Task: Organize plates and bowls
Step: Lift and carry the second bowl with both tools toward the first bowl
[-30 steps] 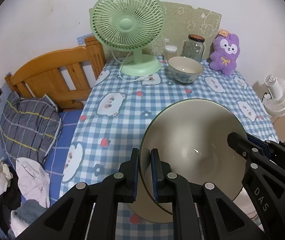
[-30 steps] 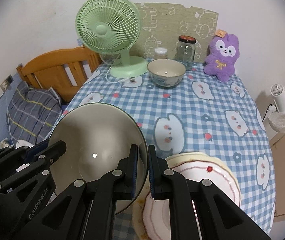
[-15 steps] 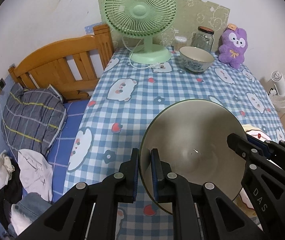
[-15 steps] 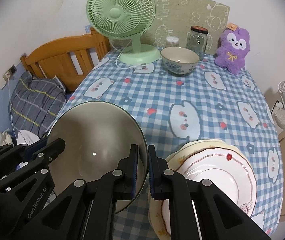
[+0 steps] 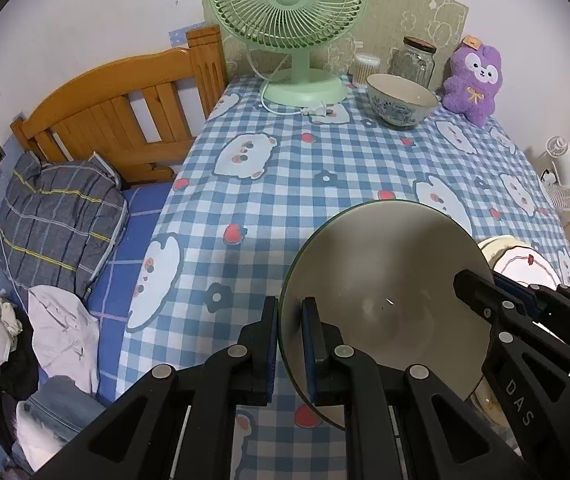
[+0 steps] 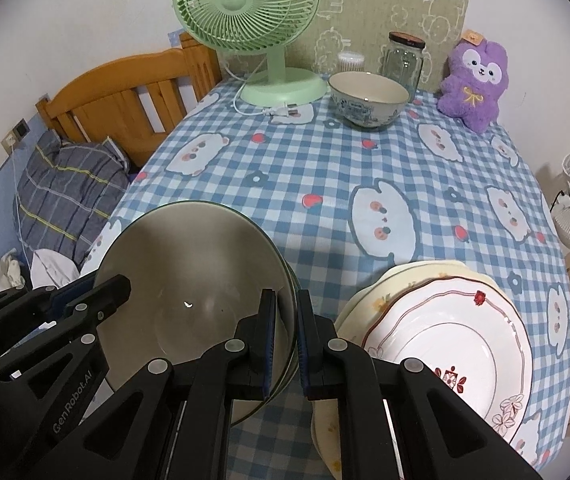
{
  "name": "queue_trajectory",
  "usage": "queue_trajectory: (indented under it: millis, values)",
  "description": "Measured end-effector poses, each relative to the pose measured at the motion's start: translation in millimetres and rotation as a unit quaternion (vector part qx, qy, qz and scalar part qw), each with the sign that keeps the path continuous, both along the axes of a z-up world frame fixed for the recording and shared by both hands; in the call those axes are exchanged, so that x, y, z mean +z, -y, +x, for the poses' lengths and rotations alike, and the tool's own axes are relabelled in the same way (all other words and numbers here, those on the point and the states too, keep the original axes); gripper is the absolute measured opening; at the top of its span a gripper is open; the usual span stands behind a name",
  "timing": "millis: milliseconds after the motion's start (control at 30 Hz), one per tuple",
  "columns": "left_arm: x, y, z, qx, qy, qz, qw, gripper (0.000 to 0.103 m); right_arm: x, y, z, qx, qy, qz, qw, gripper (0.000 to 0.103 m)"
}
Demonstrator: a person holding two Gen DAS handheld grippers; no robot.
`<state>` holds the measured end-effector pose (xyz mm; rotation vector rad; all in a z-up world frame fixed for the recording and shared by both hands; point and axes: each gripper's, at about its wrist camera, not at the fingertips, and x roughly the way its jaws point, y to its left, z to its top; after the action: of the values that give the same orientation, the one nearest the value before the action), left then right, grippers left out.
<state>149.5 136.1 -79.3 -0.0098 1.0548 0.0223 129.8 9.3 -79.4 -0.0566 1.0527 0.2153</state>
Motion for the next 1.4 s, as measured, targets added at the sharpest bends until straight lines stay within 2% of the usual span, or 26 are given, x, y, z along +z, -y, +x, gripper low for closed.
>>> queue_trajectory:
  millis: [433, 900, 1000, 1067, 1133, 1267, 1400]
  values:
    - [-14, 2, 9, -0.011, -0.019, -0.014, 0.9997, 0.008, -9, 2, 8, -0.012, -0.004, -0.011, 1.0, 0.013]
    - [-15, 2, 11, -0.019, 0.002, -0.006, 0.9998, 0.01, -11, 3, 10, -0.011, 0.005, -0.013, 1.0, 0.013]
    - [-16, 4, 10, -0.029, 0.007, -0.009, 0.9995, 0.021, -10, 2, 10, -0.009, 0.007, -0.014, 1.0, 0.013]
    - [-16, 7, 9, -0.032, 0.017, -0.008, 0.9993, 0.024, -10, 0, 11, -0.009, 0.006, -0.019, 1.0, 0.013]
    - [-15, 10, 6, -0.035, 0.027, -0.006, 0.999, 0.034, -9, -1, 11, -0.008, 0.007, -0.018, 1.0, 0.013]
    - [-12, 11, 4, -0.039, 0.037, -0.009, 0.9985, 0.041, -9, -1, 8, -0.004, 0.014, -0.015, 1.0, 0.013]
    - [-13, 11, 3, -0.039, 0.039, -0.013, 0.9984, 0.053, -9, 0, 8, -0.003, 0.012, -0.014, 1.0, 0.013]
